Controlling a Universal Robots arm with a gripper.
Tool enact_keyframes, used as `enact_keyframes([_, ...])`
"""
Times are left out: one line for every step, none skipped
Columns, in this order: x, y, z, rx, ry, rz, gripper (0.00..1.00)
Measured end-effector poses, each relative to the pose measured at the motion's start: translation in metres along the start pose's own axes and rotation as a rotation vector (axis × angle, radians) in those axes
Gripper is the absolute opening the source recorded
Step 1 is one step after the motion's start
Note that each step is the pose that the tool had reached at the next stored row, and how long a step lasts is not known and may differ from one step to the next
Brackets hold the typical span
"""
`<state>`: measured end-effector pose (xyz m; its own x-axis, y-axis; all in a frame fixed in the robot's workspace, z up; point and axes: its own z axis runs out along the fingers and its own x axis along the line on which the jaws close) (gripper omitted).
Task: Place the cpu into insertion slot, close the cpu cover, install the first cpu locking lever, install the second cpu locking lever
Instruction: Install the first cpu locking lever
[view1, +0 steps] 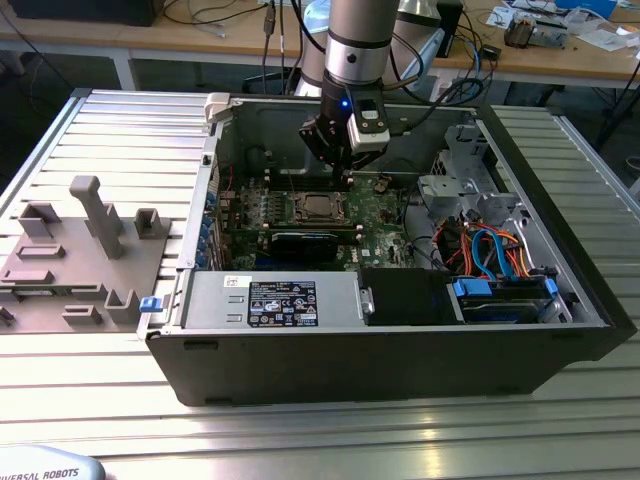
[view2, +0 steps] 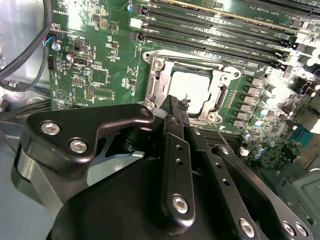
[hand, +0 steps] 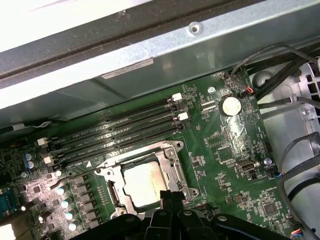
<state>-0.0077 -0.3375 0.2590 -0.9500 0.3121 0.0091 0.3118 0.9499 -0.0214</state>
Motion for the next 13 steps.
enact_keyframes([0.0000,0.0000,0.0000,0.0001,-0.0001,-0.004,0.11])
enact_keyframes([0.0000,0.0000,0.0000,0.0001,-0.0002,-0.008,0.11])
enact_keyframes([0.0000,0.0000,0.0000,0.0001,-0.0002,-0.008,0.11])
enact_keyframes([0.0000,0.0000,0.0000,0.0001,-0.0002,-0.009,0.11])
enact_keyframes([0.0000,0.0000,0.0000,0.0001,-0.0002,-0.009,0.11])
enact_keyframes([0.0000,0.0000,0.0000,0.0001,-0.0002,-0.010,0.11])
enact_keyframes([0.0000,0.0000,0.0000,0.0001,-0.0003,-0.011,0.11])
enact_keyframes([0.0000,0.0000,0.0000,0.0002,-0.0003,-0.012,0.11])
enact_keyframes([0.0000,0.0000,0.0000,0.0001,-0.0003,-0.012,0.11])
enact_keyframes([0.0000,0.0000,0.0000,0.0001,-0.0003,-0.012,0.11])
enact_keyframes([0.0000,0.0000,0.0000,0.0002,-0.0003,-0.013,0.11])
enact_keyframes([0.0000,0.0000,0.0000,0.0002,-0.0003,-0.013,0.11])
enact_keyframes([0.0000,0.0000,0.0000,0.0002,-0.0003,-0.014,0.11])
